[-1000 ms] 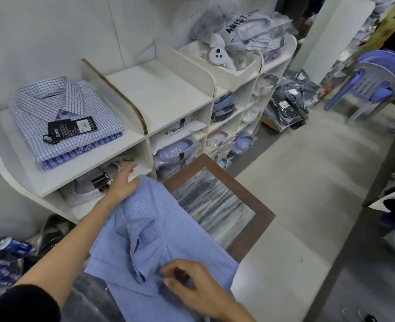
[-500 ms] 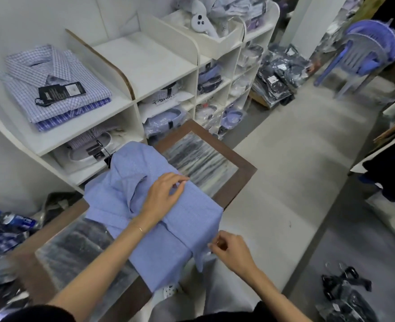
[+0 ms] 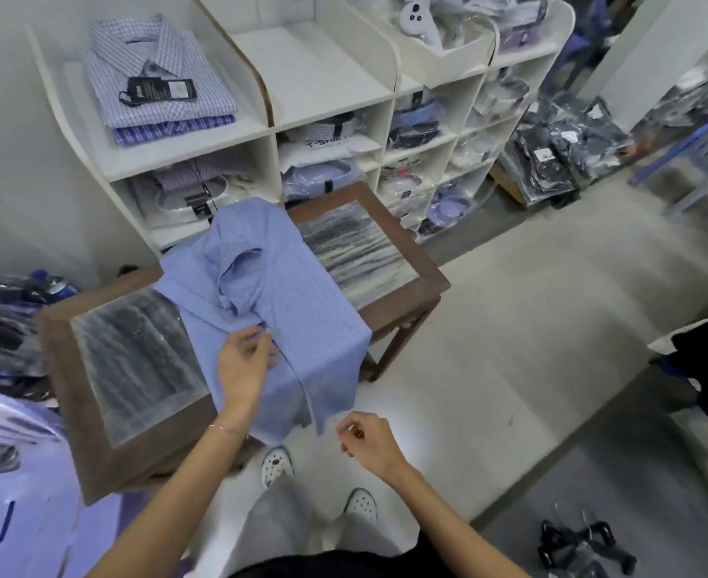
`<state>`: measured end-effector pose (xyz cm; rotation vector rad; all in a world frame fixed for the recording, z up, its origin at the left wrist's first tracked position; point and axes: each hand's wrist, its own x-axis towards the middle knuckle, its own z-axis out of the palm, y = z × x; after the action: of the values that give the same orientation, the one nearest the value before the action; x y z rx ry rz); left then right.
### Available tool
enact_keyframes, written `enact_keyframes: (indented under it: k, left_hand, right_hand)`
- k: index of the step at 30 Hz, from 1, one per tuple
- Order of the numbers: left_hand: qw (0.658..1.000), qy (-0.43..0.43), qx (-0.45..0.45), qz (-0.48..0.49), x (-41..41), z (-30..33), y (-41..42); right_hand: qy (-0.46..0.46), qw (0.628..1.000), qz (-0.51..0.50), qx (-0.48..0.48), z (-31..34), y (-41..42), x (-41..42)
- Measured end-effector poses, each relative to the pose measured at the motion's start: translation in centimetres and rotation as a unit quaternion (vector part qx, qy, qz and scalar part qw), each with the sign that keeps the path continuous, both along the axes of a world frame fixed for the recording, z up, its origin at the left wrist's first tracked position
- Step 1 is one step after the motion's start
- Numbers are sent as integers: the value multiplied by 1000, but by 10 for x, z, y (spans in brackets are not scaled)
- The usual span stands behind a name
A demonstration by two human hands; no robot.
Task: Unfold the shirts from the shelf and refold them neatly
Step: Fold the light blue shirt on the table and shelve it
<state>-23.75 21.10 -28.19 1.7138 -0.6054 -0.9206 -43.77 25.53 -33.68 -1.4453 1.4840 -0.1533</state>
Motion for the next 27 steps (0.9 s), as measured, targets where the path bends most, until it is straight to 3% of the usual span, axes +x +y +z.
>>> enact_keyframes:
  k: [3,5,8,15,21,27]
  left_hand:
    - [996,54,71,-29,-2,2,-17]
    - [987,13,128,-92,-2,6,-20]
    - [978,-44,135,-150,-3,5,-14]
    - [993,56,50,-96,-22,-1,16]
    - [988,-92,60,-107,-44,-36,52]
    - [987,-82,128,-53,-54,-66,62]
  right_hand:
    - [-8,1000,-1,24,1,7,-24]
    - [-11,1000,-2,23,1,7,-37]
    - [-17,999,-16,22,-1,6,-53]
    - [-29,999,4,38,-3,9,-70]
    - [-33,999,20,37,1,-2,-71]
    - [-17,1000,12,-19,1,-32,-70]
